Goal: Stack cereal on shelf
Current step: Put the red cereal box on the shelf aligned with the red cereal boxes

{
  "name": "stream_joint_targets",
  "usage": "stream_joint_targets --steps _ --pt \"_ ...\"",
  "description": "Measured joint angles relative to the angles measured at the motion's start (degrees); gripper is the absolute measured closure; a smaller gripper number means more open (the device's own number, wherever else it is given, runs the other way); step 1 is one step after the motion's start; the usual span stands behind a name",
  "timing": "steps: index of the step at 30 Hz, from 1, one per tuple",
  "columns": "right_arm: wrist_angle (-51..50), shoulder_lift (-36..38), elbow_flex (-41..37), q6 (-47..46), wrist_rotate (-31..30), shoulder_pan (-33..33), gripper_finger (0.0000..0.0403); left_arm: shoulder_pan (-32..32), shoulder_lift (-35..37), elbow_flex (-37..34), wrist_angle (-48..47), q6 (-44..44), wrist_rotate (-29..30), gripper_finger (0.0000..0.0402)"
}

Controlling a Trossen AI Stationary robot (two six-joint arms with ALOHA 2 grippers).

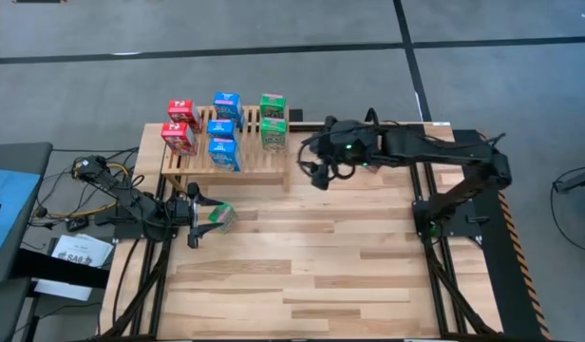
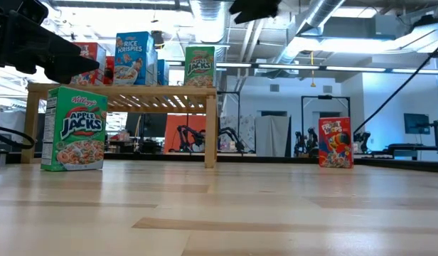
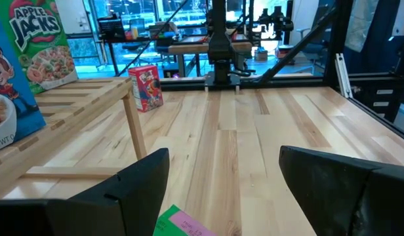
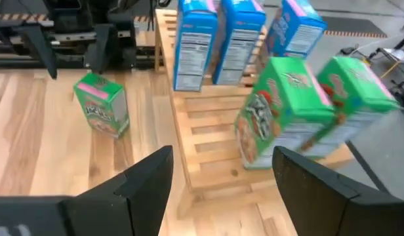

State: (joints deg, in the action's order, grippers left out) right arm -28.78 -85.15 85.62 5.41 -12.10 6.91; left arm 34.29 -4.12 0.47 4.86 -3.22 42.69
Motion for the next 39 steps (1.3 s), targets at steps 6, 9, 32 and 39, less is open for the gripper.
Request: stream_joint_targets --steps 6,9,32,39 --pt "-3.2 7.8 -4.5 -1.9 -1.3 2.4 0.0117 0.0 0.0 0.0 0.0 0.0 0.0 0.0121" --pt "-4.9 11.6 -7.4 -3.2 -3.3 4.1 0.0117 0.0 0.0 0.0 0.0 0.0 0.0 0.0121" --pt "-18.2 28.3 -27.4 -14.2 -3.2 18.3 0.0117 0.0 0.0 0.0 0.0 0.0 0.0 0.0121" --pt "-19.4 28.2 -28.3 -14.3 -3.0 21.3 0.0117 0.0 0.0 0.0 0.0 0.0 0.0 0.0121"
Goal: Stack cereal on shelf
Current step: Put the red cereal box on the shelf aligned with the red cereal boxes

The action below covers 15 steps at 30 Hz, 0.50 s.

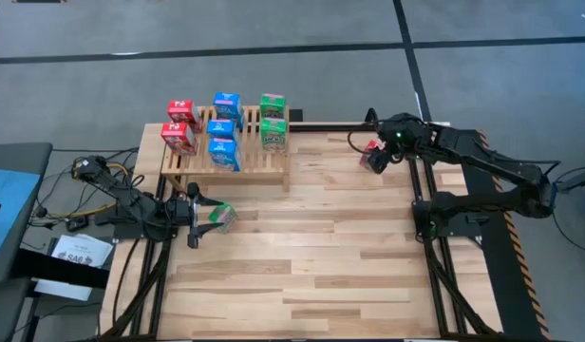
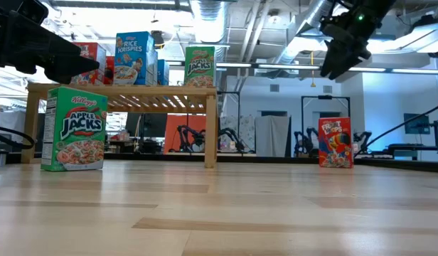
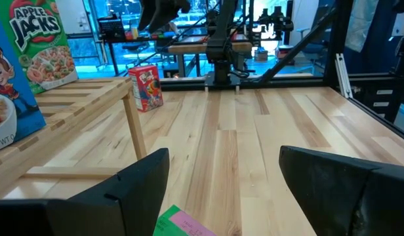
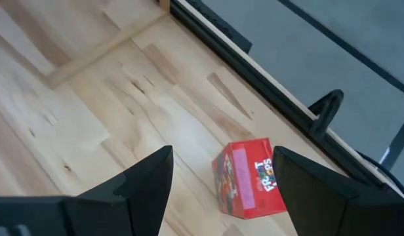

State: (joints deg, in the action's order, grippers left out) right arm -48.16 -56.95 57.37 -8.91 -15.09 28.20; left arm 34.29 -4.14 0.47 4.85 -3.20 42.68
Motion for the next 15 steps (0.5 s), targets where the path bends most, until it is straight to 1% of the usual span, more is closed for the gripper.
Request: stream_joint_targets --steps 6,11,15 --pt "-0.5 0.0 0.0 3.1 1.0 1.4 0.0117 0.0 0.0 0.0 0.0 0.0 0.0 0.0121" --pt "-0.8 -0.9 0.0 1.1 1.5 3.0 0.0117 0.0 0.0 0.0 0.0 0.0 0.0 0.0121" --pt "-1.9 -3.2 0.0 -0.6 1.6 6.1 0.0117 0.0 0.0 0.0 0.0 0.0 0.0 0.0121"
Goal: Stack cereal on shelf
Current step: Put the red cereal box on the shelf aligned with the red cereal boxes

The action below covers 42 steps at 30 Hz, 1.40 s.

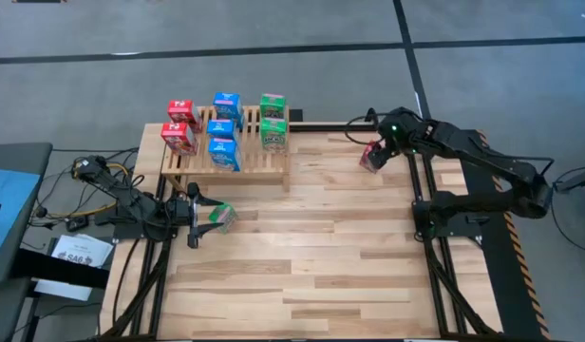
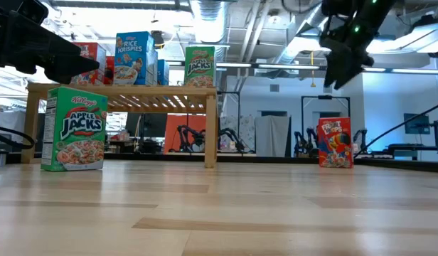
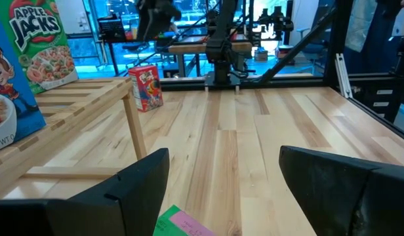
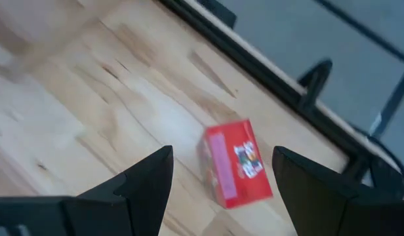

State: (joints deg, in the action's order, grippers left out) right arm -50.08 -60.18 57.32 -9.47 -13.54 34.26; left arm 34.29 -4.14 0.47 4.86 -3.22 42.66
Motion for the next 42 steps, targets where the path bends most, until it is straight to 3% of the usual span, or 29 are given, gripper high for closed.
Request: stream_joint_targets --steps 12,18,29,33,38,42 --pt "-3.9 -8.6 -0.1 1.1 0.6 3.4 0.0117 0.0 0.0 0.0 0.0 0.0 0.0 0.0121" --pt "-3.3 -10.7 -0.1 3.3 4.3 3.4 0.0117 0.0 0.0 0.0 0.0 0.0 0.0 0.0121" --pt "-3.1 -12.3 -0.1 4.3 3.0 5.2 0.0116 0.0 0.0 0.0 0.0 0.0 0.0 0.0121" --pt "-3.1 -12.3 -0.1 4.7 3.6 8.0 0.009 0.0 0.0 0.0 0.0 0.0 0.0 0.0121" --pt "-3.2 -12.3 -0.1 8.8 5.9 10.0 0.0017 0.0 0.0 0.0 0.0 0.0 0.0 0.0121" --pt "-1.7 -12.2 -0.6 9.4 6.2 10.2 0.0017 0.0 0.0 0.0 0.0 0.0 0.0 0.0121"
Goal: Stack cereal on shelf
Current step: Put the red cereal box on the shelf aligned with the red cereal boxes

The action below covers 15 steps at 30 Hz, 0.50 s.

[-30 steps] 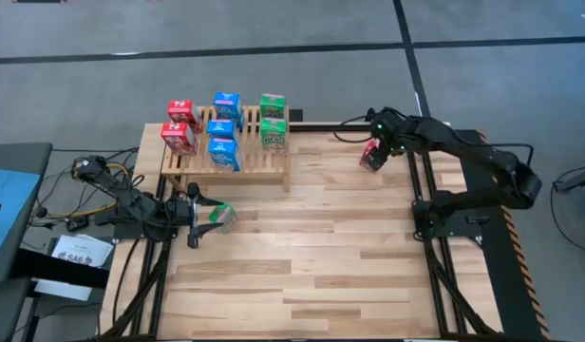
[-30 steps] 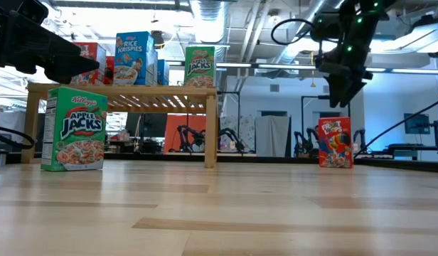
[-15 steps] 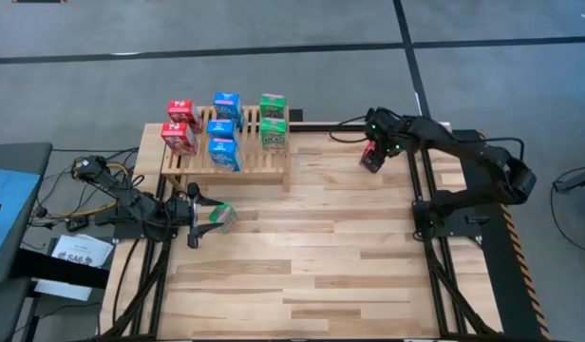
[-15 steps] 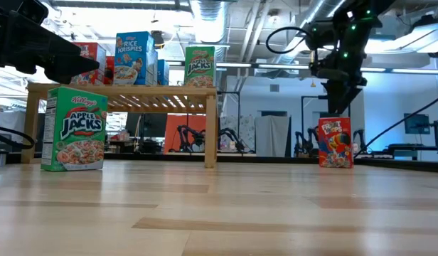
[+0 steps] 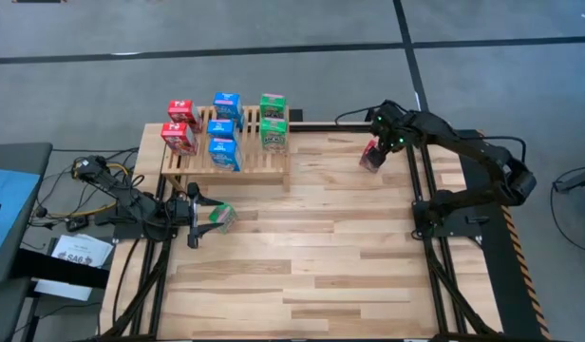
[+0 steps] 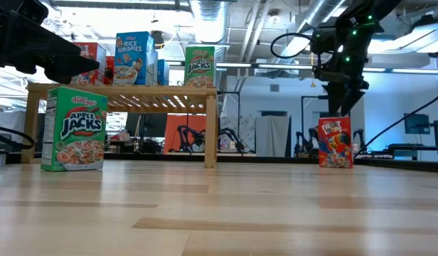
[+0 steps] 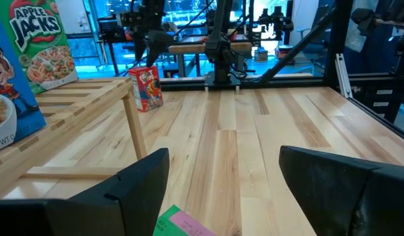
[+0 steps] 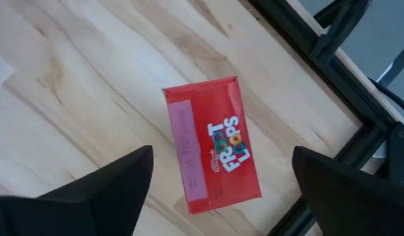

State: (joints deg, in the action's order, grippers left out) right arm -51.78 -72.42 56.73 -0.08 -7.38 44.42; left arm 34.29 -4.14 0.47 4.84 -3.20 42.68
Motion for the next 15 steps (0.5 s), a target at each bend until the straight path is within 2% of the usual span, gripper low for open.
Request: stream_joint_targets --steps 15 --pt "0.0 -6.5 -0.8 -2.8 0.6 -0.6 0.0023 0.0 0.0 0.0 0.0 0.0 0.0 0.0121"
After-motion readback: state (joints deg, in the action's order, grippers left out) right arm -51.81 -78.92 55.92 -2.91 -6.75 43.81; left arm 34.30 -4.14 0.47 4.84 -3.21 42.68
